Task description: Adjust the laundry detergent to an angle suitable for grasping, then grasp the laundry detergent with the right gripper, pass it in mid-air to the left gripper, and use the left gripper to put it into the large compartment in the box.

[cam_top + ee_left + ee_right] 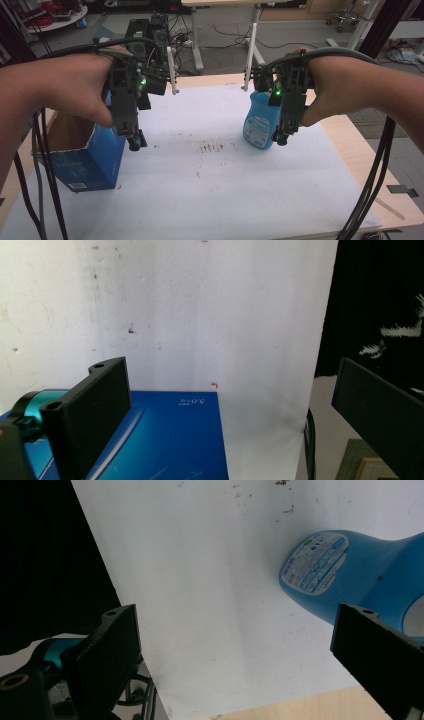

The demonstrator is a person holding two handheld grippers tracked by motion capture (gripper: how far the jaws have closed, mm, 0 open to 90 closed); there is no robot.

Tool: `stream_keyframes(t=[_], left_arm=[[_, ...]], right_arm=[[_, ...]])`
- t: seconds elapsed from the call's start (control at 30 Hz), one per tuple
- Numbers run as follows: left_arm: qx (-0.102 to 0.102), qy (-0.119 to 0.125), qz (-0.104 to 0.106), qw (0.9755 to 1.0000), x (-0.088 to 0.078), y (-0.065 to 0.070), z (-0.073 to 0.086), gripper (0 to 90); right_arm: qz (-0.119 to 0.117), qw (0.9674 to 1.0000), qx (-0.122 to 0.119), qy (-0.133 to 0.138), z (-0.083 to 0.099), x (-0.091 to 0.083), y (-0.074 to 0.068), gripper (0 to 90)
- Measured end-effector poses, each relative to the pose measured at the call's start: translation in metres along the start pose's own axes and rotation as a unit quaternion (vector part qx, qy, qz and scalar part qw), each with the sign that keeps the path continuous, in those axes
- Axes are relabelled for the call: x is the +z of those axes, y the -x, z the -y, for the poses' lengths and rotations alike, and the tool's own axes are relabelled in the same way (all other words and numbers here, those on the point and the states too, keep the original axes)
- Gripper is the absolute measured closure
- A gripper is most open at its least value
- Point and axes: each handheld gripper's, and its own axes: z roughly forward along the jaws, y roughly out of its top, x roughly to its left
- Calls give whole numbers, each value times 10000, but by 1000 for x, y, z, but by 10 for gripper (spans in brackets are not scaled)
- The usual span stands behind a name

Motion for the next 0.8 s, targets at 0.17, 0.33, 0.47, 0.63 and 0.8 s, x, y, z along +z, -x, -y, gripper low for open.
stream_keyframes(t=[0.17, 0.33, 0.47, 0.63, 0.8], left_arm=[[-34, 13, -38, 10000, -2, 1, 4, 23], [-44, 11, -41, 10000, -2, 4, 4, 23], [9, -17, -27, 10000, -1, 5, 3, 24], [-5, 35, -56, 10000, -1, 3, 7, 23], [-54, -4, -48, 10000, 2, 3, 8, 23]], right_arm=[[30, 10000, -3, 30, 2, -1, -3, 52], [-3, 9999, 39, 147, 5, 0, -4, 52], [130, 9994, 34, 310, 6, 0, -4, 52], [200, 9970, 171, 724, 6, -2, -2, 52], [157, 9899, 398, 1350, 13, -4, 4, 52]])
